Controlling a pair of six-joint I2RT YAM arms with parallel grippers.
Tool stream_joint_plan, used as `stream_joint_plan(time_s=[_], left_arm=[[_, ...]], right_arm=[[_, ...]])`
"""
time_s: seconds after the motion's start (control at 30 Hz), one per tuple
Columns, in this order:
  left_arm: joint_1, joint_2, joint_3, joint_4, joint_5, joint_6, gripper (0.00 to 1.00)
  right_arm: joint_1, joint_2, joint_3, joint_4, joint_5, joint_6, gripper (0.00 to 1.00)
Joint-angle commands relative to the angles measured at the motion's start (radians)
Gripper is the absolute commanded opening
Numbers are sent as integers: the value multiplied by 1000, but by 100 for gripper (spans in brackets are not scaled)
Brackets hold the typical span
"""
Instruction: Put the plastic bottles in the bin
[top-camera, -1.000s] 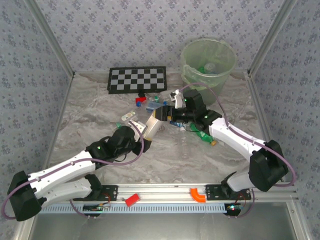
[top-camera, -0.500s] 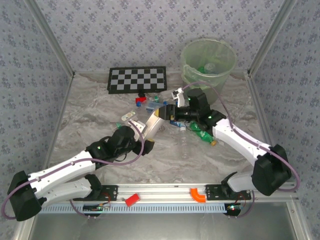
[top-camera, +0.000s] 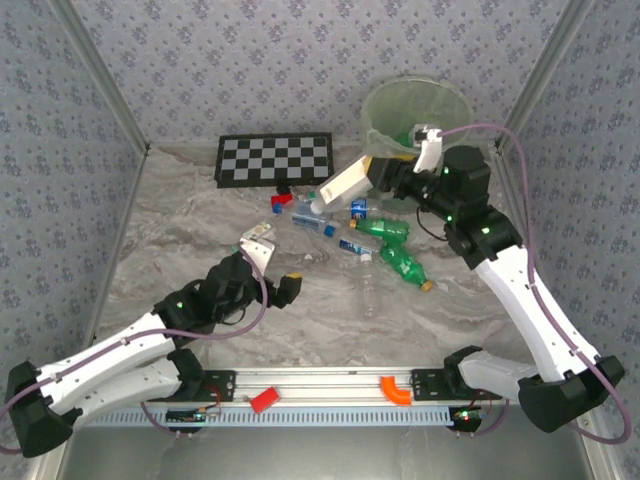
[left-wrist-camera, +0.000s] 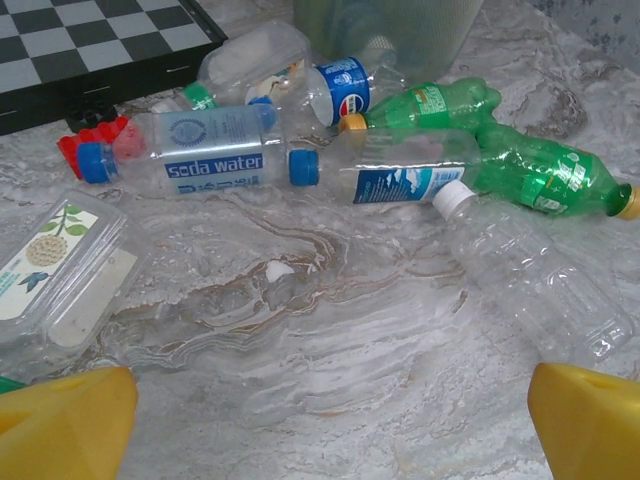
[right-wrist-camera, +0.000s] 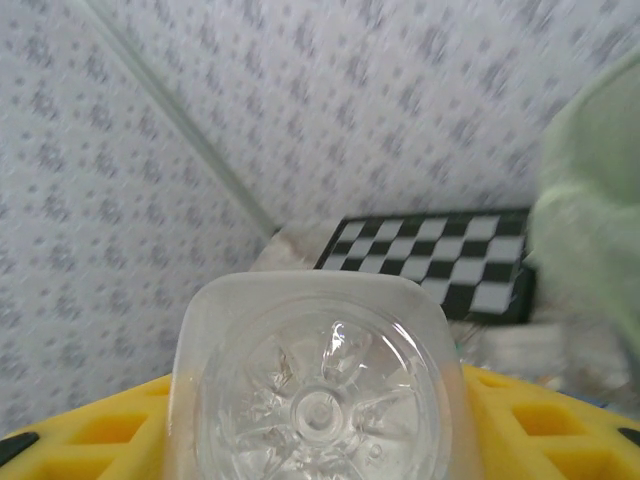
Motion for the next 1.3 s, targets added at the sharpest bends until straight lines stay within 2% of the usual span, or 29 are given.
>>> stream_joint_plan(time_s=[0.0,0.27,0.5,0.67,0.9,1.13,1.27], left_arm=[[-4,-33,-13,-4,-21,-20,100],[-3,-75,-46,5,-3,-31,100],[-4,-101,-67,8,11,-40,100],[-2,-119,-84,7,14,-47,100],[-2,-146,-82,-15,12,-47,100],[-2,-144,-88,-9,11,-44,100],[-2,-142,-90,-4,12,-45,100]], right_arm=[[-26,-28,67,-3,197,-107,57],[-67,31,152,127,506,-235,56],[-94,152,216,229,681,-385,57],[-132,265,293,171,677,-427,57],[-167,415,432,-8,756,-477,57],[-213,485,487,-142,747,-448,57],[-229,508,490,-162,723,-431,57]])
